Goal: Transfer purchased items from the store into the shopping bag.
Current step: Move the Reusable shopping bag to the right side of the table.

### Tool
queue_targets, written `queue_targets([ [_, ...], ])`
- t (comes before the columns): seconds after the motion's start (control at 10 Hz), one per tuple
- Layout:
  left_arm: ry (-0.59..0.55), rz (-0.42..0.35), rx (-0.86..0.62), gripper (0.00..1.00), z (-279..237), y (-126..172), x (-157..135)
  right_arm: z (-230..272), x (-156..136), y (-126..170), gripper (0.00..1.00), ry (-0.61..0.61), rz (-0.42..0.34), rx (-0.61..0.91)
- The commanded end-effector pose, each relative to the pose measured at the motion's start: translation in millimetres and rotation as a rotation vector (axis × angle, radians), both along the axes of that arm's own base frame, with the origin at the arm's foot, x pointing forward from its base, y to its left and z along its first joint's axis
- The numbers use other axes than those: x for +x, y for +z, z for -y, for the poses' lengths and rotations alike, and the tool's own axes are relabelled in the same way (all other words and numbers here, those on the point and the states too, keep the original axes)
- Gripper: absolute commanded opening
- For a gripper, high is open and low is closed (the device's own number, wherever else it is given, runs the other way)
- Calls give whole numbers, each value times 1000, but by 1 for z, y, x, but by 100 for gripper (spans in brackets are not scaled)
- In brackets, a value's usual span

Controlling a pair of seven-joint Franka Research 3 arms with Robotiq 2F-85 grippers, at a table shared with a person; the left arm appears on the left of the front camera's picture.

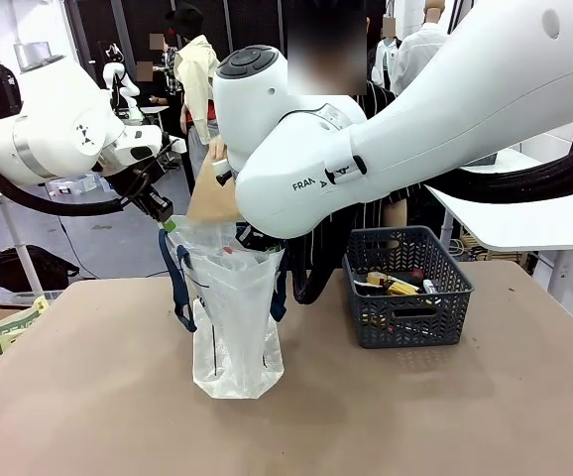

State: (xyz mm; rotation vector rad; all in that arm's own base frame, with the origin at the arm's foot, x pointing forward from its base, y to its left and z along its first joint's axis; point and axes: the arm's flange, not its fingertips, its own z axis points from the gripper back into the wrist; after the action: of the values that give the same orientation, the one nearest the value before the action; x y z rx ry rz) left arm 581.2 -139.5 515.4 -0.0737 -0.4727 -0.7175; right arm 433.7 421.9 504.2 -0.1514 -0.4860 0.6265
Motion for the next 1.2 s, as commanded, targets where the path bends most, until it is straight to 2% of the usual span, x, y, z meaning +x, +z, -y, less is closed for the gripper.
queue_targets([
  [0.0,11,15,-11,0,-4,-1,-4,5,-1,1,0,10,-16,4],
  [1.1,11,15,-11,0,-4,-1,-4,5,-1,1,0,10,-16,4],
])
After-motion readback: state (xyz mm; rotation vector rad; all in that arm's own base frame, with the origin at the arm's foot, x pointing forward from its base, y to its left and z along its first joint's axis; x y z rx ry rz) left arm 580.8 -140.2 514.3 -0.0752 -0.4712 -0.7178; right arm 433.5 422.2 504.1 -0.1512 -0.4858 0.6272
